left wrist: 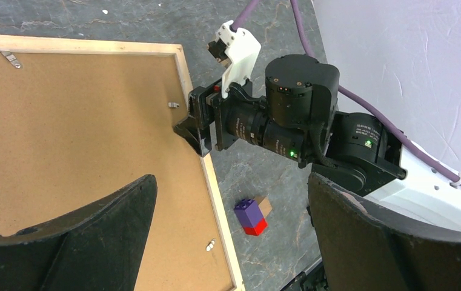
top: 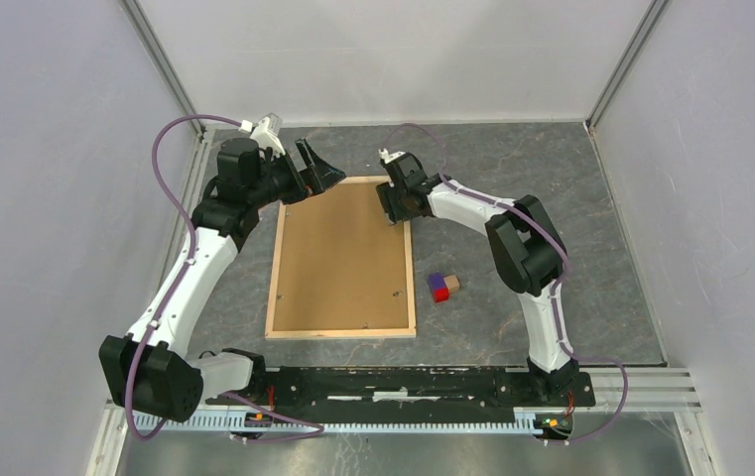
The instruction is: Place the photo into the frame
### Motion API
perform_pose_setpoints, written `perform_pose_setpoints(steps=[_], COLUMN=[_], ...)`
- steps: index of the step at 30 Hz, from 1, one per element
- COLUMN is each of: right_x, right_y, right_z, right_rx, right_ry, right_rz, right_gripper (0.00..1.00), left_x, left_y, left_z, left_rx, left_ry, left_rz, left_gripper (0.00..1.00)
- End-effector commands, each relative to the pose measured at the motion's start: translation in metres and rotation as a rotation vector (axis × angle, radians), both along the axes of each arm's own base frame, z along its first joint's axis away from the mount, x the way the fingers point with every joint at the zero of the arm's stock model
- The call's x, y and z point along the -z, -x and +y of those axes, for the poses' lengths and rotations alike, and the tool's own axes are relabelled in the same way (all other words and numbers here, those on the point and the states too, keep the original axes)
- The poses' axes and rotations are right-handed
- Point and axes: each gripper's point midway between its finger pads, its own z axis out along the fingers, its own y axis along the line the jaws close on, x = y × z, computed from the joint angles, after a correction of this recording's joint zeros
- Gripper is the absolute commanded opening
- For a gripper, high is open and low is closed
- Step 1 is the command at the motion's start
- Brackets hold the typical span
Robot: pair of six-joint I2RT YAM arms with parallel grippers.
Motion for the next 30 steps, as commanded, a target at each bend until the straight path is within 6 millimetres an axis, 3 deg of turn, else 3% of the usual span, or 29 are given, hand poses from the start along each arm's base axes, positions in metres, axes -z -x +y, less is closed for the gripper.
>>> perform_pose_setpoints(steps=[1,10,22,30], right_x=[-0.003,0.018,0.025,0.033], right_y=[-0.024,-0.032,-0.037,-0.020], right_z=[-0.004,-0.001,-0.003,-0.003], right_rx=[0.018,0.037,0.076,0.201], right_ry=[0.044,0.007,0.012,-0.052], right_rz=[-0.052,-0.015,-0.017,0.078], right_gripper=[0.66,0.51,0.54,0.37], left_x=[-0.012,-0.012,-0.012,-0.013], left_y=[0.001,0.001,0.001,0.002], left_z=[-0.006,-0.006,-0.007,-0.007], left_rx=[0.015,0.018,0.020,0.018], left_ry=[0.037,0.043,0.047,0.053], left_rz=[-0.023,-0.023,-0.022,-0.025], left_gripper=[1.00,1.00,1.00,1.00])
